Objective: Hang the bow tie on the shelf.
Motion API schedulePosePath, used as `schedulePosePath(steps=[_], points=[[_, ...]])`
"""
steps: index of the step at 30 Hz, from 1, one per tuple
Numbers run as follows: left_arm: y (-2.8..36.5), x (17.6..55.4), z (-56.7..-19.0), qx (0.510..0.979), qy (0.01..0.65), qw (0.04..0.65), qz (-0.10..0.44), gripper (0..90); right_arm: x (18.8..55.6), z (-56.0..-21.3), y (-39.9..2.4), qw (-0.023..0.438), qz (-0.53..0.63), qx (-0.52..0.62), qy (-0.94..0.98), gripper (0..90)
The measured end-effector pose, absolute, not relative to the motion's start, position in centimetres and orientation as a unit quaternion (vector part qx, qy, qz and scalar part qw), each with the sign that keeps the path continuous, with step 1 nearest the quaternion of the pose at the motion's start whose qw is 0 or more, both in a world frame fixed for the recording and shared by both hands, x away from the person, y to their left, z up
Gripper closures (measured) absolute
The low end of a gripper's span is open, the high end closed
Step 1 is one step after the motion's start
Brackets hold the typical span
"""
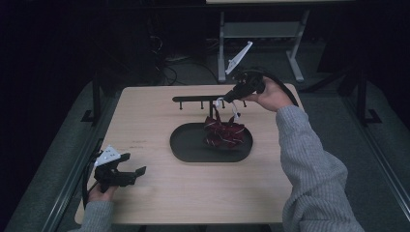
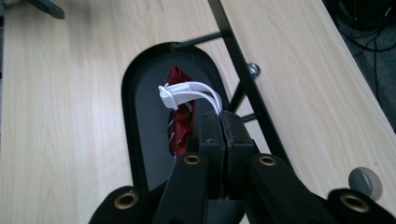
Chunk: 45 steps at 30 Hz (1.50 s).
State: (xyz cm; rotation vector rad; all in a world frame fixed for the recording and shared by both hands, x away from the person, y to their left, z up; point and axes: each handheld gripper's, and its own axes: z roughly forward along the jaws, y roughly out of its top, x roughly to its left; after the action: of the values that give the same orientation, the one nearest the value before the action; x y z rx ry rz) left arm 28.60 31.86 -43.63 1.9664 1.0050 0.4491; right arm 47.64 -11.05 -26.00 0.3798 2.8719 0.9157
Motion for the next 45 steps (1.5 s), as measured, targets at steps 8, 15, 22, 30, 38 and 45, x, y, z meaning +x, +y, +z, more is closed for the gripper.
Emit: schedulePosePath(steps=[8,15,22,30,38,45], points=[[31.8,28.6,-43.6,0.789,0.402,0.428,0.181,13.0,48.6,-26.8,-11.5,0.050,0.288,0.146,0.945,87.7],[31.8,28.6,-43.6,0.788,0.402,0.429,0.181,13.0,49.1,-27.7,-11.8,0.046,0.278,0.161,0.946,87.7],[31.8,28.6,-43.6,0.788,0.403,0.429,0.181,13.0,49.3,-27.9,-11.9,0.048,0.282,0.167,0.943,86.2],[31.8,28.6,-43.6,0.788,0.403,0.428,0.181,13.0,49.1,-28.1,-11.7,0.044,0.280,0.167,0.944,80.1],[31.8,28.6,-43.6,0.789,0.402,0.427,0.180,13.1,49.0,-28.4,-12.1,0.039,0.283,0.168,0.943,76.8],[31.7,28.6,-43.6,0.789,0.402,0.429,0.180,13.1,48.7,-28.3,-12.6,0.032,0.294,0.169,0.940,74.9]])
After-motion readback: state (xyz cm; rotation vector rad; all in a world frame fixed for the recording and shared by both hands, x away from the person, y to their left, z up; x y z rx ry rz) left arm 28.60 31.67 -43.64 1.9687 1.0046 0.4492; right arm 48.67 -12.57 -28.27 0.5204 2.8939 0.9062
